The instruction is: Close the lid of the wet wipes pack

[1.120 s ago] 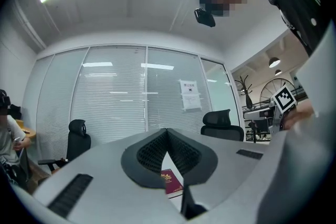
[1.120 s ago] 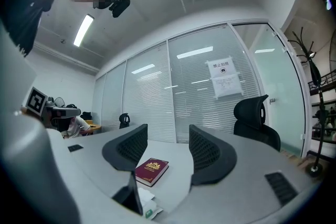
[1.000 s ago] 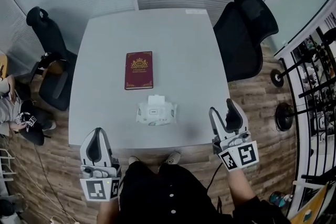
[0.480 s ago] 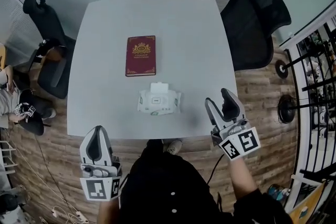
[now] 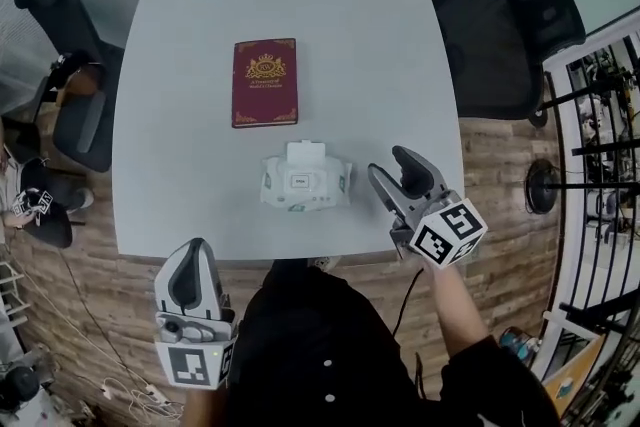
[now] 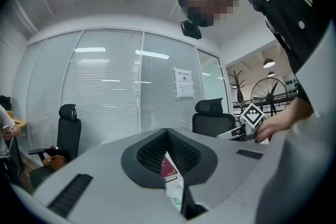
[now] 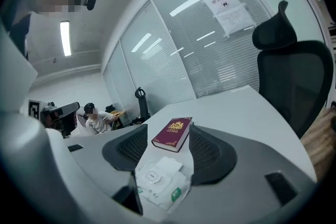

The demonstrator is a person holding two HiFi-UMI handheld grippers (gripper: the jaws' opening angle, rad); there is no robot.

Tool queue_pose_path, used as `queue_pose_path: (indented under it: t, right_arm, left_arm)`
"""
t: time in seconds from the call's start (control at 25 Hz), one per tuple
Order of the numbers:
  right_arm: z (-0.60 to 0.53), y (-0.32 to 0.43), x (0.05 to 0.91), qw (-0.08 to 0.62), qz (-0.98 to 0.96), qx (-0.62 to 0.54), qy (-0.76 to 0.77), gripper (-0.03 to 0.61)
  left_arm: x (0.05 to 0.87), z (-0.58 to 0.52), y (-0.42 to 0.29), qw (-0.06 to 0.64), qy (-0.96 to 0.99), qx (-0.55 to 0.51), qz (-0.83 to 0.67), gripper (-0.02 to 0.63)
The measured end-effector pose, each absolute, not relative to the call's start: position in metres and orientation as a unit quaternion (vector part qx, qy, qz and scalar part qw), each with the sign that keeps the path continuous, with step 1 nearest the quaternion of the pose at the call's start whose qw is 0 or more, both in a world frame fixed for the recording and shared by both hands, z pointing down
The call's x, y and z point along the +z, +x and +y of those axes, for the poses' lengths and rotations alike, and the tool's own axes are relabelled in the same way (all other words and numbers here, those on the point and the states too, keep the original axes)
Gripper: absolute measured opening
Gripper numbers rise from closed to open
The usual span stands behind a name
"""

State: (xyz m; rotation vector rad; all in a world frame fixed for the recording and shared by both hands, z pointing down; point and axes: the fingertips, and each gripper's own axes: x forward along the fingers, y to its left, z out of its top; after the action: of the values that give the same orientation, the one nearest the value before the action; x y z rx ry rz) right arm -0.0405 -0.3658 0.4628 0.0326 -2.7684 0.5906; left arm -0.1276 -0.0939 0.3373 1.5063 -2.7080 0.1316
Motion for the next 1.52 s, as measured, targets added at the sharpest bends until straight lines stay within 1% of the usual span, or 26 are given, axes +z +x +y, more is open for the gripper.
queue_pose_path:
  t: [0.36, 0.44, 0.68, 0.8, 0.96, 1.0, 1.08, 1.12, 1.2, 1.24, 1.36, 1.52]
  right_arm:
    - [-0.35, -0.104, 0.556, 0.256, -0.929, 0.263, -0.042, 0.25]
    - [-0.346, -0.113, 0.574, 0.281, -0.917, 0.277, -0.058, 0.247]
    - [-0.334, -0.131, 0.616, 0.351, -0.874, 0.316, -0.113, 0.241]
    - [-0.328, -0.135, 0.629, 0.377, -0.855, 0.33, -0.134, 0.221]
    - [-0.324, -0.136, 0.645, 0.406, -0.836, 0.34, -0.144, 0.219]
    - [-0.323, -0.136, 0.647, 0.411, -0.833, 0.342, -0.145, 0.213]
    - [-0.325, -0.136, 0.65, 0.419, -0.827, 0.342, -0.15, 0.169]
    - [-0.325, -0.137, 0.651, 0.423, -0.825, 0.342, -0.156, 0.158]
    - [-0.323, -0.138, 0.652, 0.43, -0.819, 0.339, -0.17, 0.152]
    - [-0.322, -0.138, 0.653, 0.434, -0.818, 0.335, -0.177, 0.14]
    - [-0.322, -0.139, 0.653, 0.437, -0.819, 0.322, -0.186, 0.073]
    - [-0.323, -0.14, 0.651, 0.425, -0.828, 0.312, -0.19, 0.066]
  left_arm:
    - [0.382, -0.103, -0.146, 0.079, 0.502, 0.031, -0.861, 0.015]
    - [0.396, -0.105, -0.145, 0.106, 0.507, 0.032, -0.855, 0.015]
    - [0.424, -0.11, -0.151, 0.147, 0.514, 0.035, -0.844, 0.015]
    - [0.435, -0.111, -0.156, 0.162, 0.513, 0.035, -0.842, 0.015]
    - [0.446, -0.113, -0.163, 0.177, 0.51, 0.036, -0.841, 0.015]
    - [0.448, -0.114, -0.165, 0.18, 0.51, 0.036, -0.841, 0.015]
    - [0.452, -0.117, -0.168, 0.183, 0.511, 0.035, -0.839, 0.015]
    - [0.455, -0.118, -0.169, 0.186, 0.511, 0.035, -0.839, 0.015]
    - [0.46, -0.119, -0.17, 0.193, 0.509, 0.036, -0.838, 0.015]
    - [0.462, -0.119, -0.171, 0.196, 0.508, 0.036, -0.838, 0.015]
    - [0.464, -0.12, -0.173, 0.199, 0.507, 0.035, -0.838, 0.015]
    - [0.467, -0.119, -0.172, 0.204, 0.506, 0.04, -0.837, 0.015]
